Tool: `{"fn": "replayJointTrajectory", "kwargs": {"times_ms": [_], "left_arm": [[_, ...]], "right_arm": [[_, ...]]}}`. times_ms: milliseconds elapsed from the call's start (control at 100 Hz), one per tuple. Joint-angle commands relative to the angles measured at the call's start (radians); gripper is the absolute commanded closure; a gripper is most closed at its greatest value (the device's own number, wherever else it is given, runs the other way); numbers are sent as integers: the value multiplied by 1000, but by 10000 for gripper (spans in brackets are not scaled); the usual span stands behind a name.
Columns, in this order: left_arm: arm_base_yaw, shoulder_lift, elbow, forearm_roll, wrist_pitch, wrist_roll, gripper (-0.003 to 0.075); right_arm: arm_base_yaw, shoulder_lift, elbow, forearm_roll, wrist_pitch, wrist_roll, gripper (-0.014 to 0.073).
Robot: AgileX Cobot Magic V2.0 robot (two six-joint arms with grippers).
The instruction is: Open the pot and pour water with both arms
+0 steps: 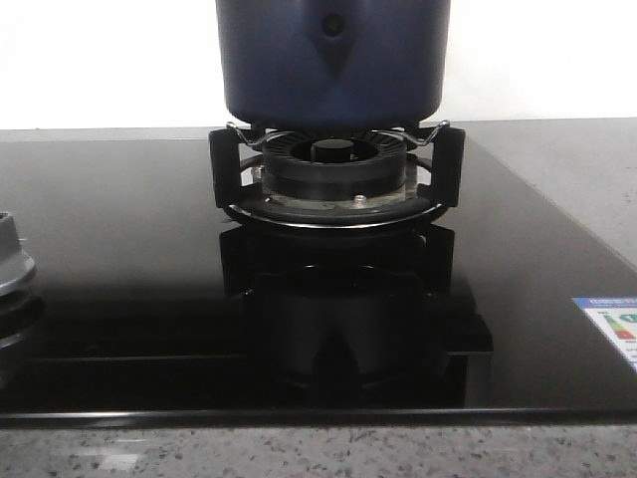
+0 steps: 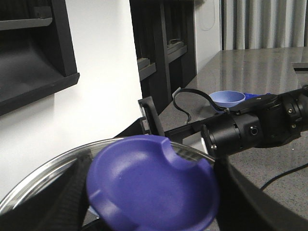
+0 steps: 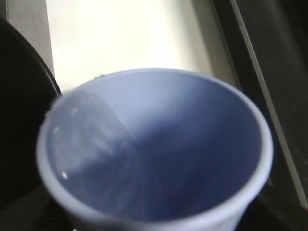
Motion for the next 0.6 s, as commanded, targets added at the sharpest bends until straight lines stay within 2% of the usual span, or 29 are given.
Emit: {"fn": "replayJointTrajectory", "kwargs": {"times_ms": [0, 190, 590], "left_arm": [[2, -25, -30, -107, -9, -7, 472], [2, -25, -30, -107, -9, -7, 472], [2, -25, -30, -107, -9, -7, 472]], "right_arm": [[-1, -28, -58, -33, -4, -4, 376], [-1, -15, -71, -159, 31, -4, 376], [-1, 1, -73, -189, 74, -4, 376]]}}
